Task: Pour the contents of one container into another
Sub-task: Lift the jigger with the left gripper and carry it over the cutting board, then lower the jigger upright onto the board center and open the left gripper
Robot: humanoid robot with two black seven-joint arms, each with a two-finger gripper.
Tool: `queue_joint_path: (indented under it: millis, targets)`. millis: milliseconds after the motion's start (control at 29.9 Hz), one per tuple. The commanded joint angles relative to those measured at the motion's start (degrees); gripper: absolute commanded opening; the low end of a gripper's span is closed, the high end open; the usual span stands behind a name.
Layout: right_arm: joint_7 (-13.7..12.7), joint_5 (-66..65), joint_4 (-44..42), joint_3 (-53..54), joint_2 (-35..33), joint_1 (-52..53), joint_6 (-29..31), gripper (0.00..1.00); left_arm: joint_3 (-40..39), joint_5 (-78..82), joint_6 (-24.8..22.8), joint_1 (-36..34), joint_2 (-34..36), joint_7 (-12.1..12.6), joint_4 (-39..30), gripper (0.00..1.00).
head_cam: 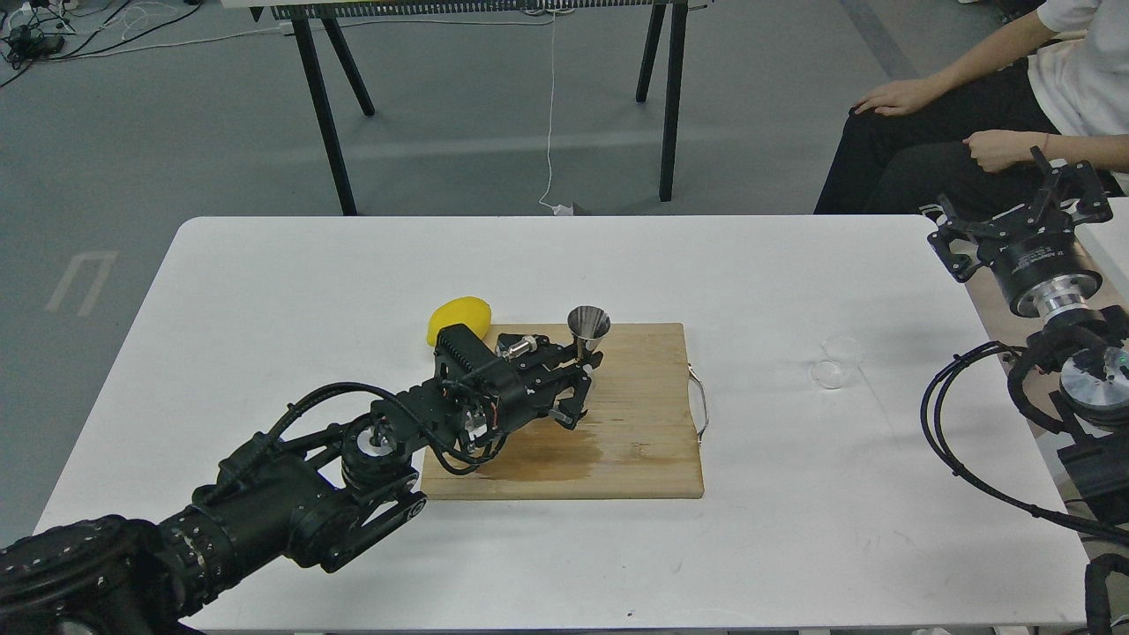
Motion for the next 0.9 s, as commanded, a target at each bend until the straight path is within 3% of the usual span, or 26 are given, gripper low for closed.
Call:
queue_joint_path:
  millis: [0,401,635,868]
  targets:
    - [0.0,0.0,0.0,0.0,-0.1,0.0,0.0,1.0,-0.1,0.0,0.1,0.0,-0.1,0.1,-0.2,0.52]
    - [0.0,0.0,0.1,0.0,-0.2,-0.1,0.0,1.0,-0.1,0.0,0.4,-0.3,0.0,-0.1,-1.7,0.59]
    - [0.0,0.0,0.0,0.0,-0.5,-0.1,0.0,1.0,-0.8,0.0,2.4,0.1,2.2,-0.9,-4.5,0.94]
    - [0.0,0.0,0.1,-0.1,-0.4,-0.1,0.0,1.0,-3.5,0.0,3.4,0.2,7.1,-0.9,-8.7,0.95]
